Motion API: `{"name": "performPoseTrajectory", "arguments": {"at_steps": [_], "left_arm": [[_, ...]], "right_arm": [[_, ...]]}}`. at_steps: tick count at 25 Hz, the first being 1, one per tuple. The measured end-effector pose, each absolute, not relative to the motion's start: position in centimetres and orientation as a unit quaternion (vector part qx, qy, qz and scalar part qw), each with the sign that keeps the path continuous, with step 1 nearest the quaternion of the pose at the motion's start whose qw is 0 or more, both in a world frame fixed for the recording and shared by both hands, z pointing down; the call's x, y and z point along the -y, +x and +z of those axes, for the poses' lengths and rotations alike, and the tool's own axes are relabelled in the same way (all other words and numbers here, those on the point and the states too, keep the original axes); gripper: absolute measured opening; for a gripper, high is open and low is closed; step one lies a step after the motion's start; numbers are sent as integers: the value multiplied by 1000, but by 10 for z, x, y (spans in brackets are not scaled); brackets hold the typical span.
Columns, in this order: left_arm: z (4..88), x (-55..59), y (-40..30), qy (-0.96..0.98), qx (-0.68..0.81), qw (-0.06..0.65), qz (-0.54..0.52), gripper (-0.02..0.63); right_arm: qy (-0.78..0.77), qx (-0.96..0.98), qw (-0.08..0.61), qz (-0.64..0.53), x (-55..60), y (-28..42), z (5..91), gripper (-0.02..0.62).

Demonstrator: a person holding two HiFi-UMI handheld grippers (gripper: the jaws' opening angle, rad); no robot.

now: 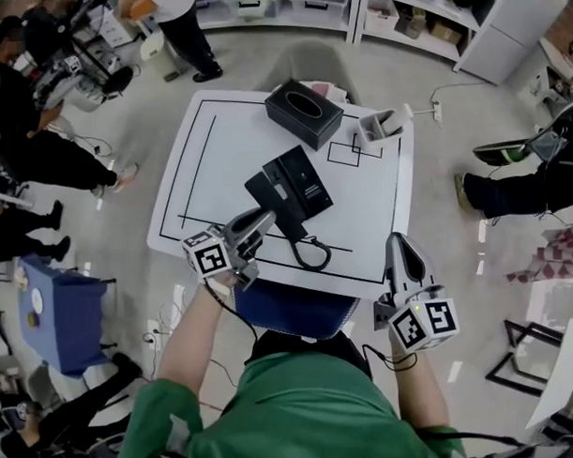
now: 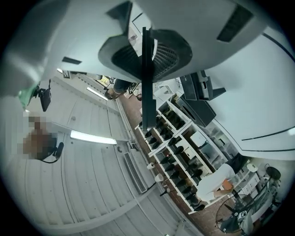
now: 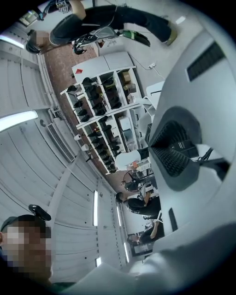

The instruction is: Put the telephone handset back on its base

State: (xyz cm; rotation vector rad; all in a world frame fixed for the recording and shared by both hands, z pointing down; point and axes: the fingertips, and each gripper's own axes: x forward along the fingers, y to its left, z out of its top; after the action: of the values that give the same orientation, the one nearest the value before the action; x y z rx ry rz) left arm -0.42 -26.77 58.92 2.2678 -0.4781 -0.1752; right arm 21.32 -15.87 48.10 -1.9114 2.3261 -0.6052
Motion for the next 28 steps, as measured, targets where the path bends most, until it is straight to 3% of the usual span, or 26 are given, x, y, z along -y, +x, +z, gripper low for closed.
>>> {"name": "performPoseTrajectory", "arguments": {"at_steps": [28], "left_arm": [[700,331,19,852,170,493,-37,81]], "right_arm": [[-664,-720,-13,-201,162,205,487,23]]}}
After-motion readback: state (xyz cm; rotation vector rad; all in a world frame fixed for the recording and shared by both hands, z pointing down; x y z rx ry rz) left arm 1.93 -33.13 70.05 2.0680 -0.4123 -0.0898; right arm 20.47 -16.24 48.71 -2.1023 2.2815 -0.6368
